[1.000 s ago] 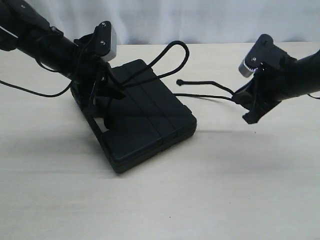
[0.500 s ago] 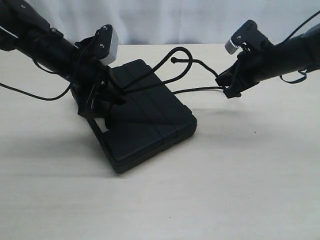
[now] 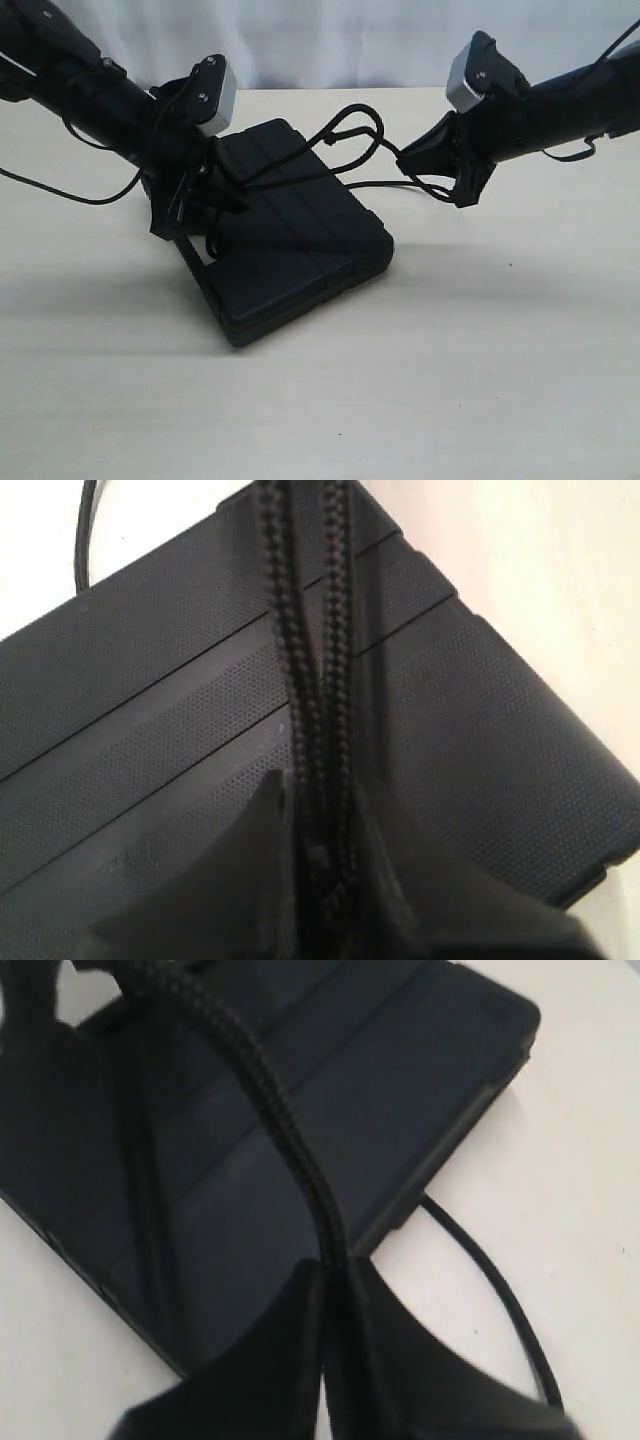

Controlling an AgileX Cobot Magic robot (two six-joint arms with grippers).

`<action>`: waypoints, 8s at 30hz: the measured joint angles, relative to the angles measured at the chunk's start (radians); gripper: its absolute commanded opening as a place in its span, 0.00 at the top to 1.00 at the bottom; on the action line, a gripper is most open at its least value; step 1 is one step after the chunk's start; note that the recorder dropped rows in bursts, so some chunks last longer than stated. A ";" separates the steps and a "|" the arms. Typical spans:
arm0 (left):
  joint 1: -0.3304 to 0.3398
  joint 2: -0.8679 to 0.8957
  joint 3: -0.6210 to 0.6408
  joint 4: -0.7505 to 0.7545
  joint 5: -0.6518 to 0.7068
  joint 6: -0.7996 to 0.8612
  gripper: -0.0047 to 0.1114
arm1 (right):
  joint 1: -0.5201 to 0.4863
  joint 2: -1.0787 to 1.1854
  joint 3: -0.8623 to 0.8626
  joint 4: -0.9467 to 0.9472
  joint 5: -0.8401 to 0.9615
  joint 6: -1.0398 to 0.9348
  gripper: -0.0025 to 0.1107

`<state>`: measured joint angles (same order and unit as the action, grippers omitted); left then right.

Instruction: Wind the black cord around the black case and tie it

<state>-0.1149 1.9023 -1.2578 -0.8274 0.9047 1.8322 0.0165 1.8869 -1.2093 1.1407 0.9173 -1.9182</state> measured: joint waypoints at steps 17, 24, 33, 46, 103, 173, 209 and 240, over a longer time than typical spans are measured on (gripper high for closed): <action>0.000 -0.019 0.000 -0.033 -0.073 -0.332 0.44 | 0.077 -0.050 0.000 0.208 0.154 -0.004 0.94; 0.000 -0.179 0.000 -0.038 -0.078 -0.389 0.44 | 0.077 -0.056 0.000 0.290 0.168 0.039 0.94; 0.000 -0.322 0.000 -0.192 -0.012 -0.407 0.44 | 0.077 -0.056 0.000 0.299 0.174 0.068 0.94; -0.001 -0.322 0.000 -0.359 0.114 -0.297 0.63 | 0.077 -0.056 0.000 0.300 0.174 0.071 0.94; -0.152 -0.256 0.000 -0.551 -0.163 0.107 0.96 | 0.002 -0.130 -0.036 0.238 0.127 0.260 0.45; -0.120 -0.199 0.000 -0.769 -0.195 -0.198 0.55 | 0.147 -0.191 -0.077 -0.111 -0.131 0.586 0.94; 0.013 0.104 0.084 0.481 -0.331 -2.115 0.77 | 0.068 -0.189 -0.155 -0.112 -0.312 0.933 0.94; 0.112 0.106 -0.081 0.356 -0.173 -1.775 0.96 | -0.521 -0.017 0.012 -0.130 -0.280 1.015 0.94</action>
<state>-0.0030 2.0084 -1.3390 -0.4713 0.7316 0.0577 -0.5048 1.8702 -1.1971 1.0106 0.6375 -0.9028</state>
